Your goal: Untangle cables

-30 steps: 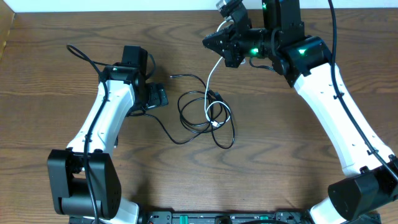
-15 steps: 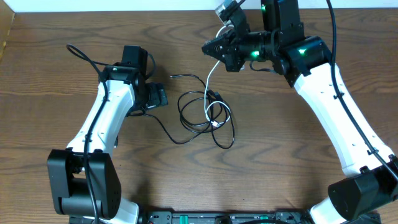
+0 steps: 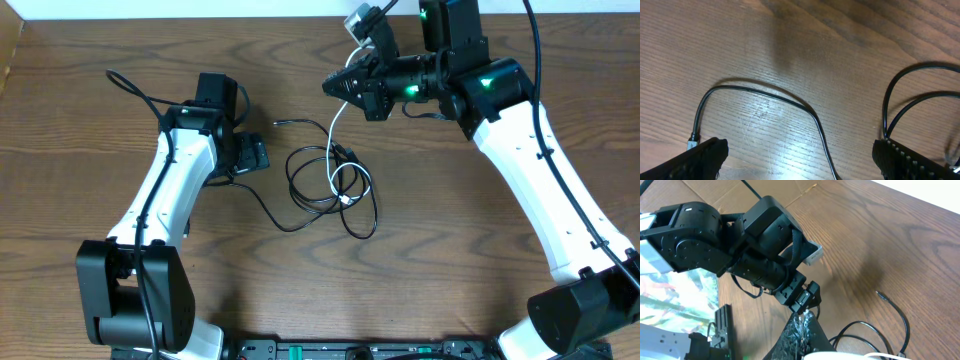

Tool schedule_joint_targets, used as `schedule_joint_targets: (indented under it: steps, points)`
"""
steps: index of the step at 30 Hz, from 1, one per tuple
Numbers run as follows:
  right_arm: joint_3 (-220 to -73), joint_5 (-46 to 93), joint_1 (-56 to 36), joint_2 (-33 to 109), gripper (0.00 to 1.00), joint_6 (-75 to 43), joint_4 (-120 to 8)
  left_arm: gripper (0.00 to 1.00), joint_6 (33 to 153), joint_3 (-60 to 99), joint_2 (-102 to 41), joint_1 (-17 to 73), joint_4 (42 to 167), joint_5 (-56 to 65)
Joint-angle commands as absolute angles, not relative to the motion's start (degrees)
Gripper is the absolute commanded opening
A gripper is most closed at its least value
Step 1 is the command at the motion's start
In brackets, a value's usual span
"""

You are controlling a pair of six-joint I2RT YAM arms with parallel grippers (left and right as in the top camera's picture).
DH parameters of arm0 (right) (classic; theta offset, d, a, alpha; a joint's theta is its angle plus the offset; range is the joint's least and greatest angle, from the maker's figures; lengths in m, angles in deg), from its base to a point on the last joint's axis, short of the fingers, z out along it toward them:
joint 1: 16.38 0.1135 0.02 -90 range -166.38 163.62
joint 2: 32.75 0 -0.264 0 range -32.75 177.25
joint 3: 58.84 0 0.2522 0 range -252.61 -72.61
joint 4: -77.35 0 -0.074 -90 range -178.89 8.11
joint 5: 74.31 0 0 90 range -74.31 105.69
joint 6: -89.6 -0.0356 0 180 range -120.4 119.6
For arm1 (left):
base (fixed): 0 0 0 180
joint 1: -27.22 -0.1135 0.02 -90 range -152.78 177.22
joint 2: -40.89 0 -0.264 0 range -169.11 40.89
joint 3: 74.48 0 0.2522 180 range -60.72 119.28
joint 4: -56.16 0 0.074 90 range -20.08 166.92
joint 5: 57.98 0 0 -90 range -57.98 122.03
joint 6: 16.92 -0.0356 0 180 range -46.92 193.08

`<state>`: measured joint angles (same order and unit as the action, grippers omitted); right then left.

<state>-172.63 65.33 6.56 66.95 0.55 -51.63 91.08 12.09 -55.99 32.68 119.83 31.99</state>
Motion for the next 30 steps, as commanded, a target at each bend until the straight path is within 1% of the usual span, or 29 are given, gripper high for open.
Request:
schedule_joint_targets:
  steps: [1, 5, 7, 9, 10, 11, 12, 14, 15, 18, 19, 20, 21, 22, 23, 24, 26, 28, 30]
  points:
    - [-173.5, 65.6, 6.2, 66.2, 0.01, 2.0, -51.8, 0.98, 90.9, 11.9, -56.3, 32.7, 119.9, 32.9]
    - [-173.5, 65.6, 6.2, 66.2, 0.01, 0.7, -50.9, 0.98, 91.6, 11.9, -56.3, 32.7, 114.1, 32.2]
    - [-173.5, 65.6, 6.2, 66.2, 0.01, 0.7, -49.1, 0.98, 95.7, 11.9, -56.3, 32.7, 114.9, 26.8]
    - [-173.5, 65.5, 6.2, 66.3, 0.01, 0.9, -48.0, 0.98, 95.9, 11.8, -56.3, 32.8, 117.0, 21.2]
    - [-173.5, 65.4, 6.2, 66.3, 0.01, 1.0, -47.7, 0.89, 95.9, 11.6, -56.3, 32.9, 117.6, 19.7]
    - [-173.5, 65.3, 6.2, 66.3, 0.01, 1.0, -47.7, 0.56, 95.9, 11.2, -56.4, 33.2, 117.7, 18.5]
    - [-173.5, 65.3, 6.2, 66.3, 0.01, 1.0, -47.8, 0.40, 95.9, 10.8, -56.5, 33.6, 117.6, 17.1]
    - [-173.5, 65.3, 6.2, 66.3, 0.01, 1.0, -48.0, 0.26, 96.0, 10.0, -56.8, 34.6, 117.2, 15.7]
    - [-173.5, 65.3, 6.3, 66.3, 0.01, 1.0, -48.0, 0.22, 96.3, 9.7, -56.9, 35.2, 117.1, 15.5]
    - [-173.5, 65.4, 6.7, 66.3, 0.01, 0.9, -47.7, 0.21, 96.9, 9.6, -57.6, 37.1, 116.2, 15.4]
    - [-173.5, 65.4, 7.0, 66.3, 0.01, 0.9, -47.5, 0.24, 97.2, 9.6, -57.6, 37.5, 115.7, 15.3]
    - [-173.5, 65.3, 7.2, 66.3, 0.01, 0.9, -47.3, 0.29, 97.5, 9.6, -57.6, 38.1, 114.9, 15.0]
    - [-173.5, 65.4, 7.5, 66.3, 0.01, 0.9, -47.0, 0.37, 97.8, 9.6, -57.7, 38.4, 114.1, 14.3]
    - [-173.5, 65.4, 7.8, 66.3, 0.01, 1.0, -46.7, 0.49, 98.7, 9.6, -57.7, 38.8, 113.3, 13.3]
    - [-173.5, 65.3, 8.0, 66.3, 0.01, 1.0, -46.5, 0.56, 99.4, 9.6, -57.7, 39.1, 112.5, 12.4]
    - [-173.5, 65.4, 8.3, 66.3, 0.01, 0.9, -46.3, 0.57, 100.1, 9.6, -57.7, 39.4, 111.7, 11.8]
    - [-173.4, 65.4, 8.9, 66.3, 0.01, 1.0, -46.0, 0.63, 101.4, 9.6, -57.7, 40.2, 110.2, 11.5]
    - [-173.4, 65.4, 9.4, 66.3, 0.01, 1.0, -45.8, 0.65, 101.5, 9.6, -57.7, 41.0, 109.2, 11.5]
    - [-173.4, 65.8, 10.2, 66.3, 0.01, 1.0, -45.8, 0.65, 101.6, 9.6, -57.7, 41.9, 108.6, 11.5]
